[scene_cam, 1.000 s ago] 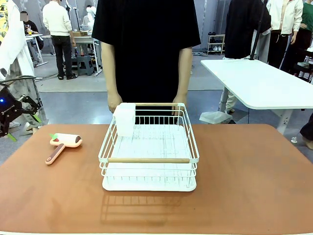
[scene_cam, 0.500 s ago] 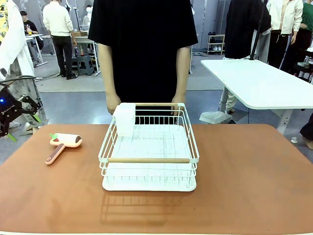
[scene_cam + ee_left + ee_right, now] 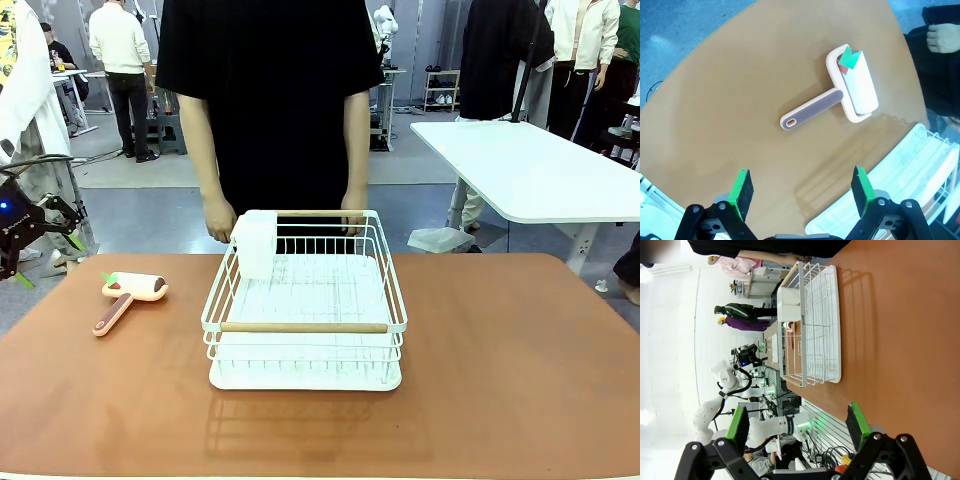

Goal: Clean the table.
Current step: Place the Lint Roller down when the Dish drying rack is positioned in the middle of the table.

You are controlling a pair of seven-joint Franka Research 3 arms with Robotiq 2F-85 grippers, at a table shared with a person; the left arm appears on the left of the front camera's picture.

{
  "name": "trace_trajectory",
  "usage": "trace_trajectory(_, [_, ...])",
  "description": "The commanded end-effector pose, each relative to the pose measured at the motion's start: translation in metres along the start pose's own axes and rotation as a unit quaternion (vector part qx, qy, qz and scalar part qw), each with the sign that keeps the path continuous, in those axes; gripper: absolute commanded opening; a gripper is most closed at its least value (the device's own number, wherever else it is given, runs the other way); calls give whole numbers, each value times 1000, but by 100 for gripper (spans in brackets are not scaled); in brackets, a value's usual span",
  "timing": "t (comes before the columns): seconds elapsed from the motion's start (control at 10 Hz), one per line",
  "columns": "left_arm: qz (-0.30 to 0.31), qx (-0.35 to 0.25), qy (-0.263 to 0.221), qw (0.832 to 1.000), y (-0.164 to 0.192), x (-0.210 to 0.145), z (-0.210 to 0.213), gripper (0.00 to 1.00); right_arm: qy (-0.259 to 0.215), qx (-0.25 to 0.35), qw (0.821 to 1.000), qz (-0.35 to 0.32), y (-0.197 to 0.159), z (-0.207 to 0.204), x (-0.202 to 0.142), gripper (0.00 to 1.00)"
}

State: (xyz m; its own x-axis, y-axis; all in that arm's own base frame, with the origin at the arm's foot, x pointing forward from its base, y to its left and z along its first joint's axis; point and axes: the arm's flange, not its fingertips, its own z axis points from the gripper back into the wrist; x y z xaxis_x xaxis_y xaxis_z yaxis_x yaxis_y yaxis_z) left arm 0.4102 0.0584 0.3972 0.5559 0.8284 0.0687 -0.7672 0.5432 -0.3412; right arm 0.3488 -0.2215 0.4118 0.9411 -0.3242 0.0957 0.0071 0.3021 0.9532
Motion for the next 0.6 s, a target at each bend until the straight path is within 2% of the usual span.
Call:
trace_trajectory(0.0, [10, -6, -7, 1000, -1, 1, 1, 100, -2, 9, 1000, 7, 3, 0, 0, 100])
trace_trajectory(0.5, [10, -6, -7, 1000, -1, 1, 1, 100, -2, 9, 1000, 7, 3, 0, 0, 100])
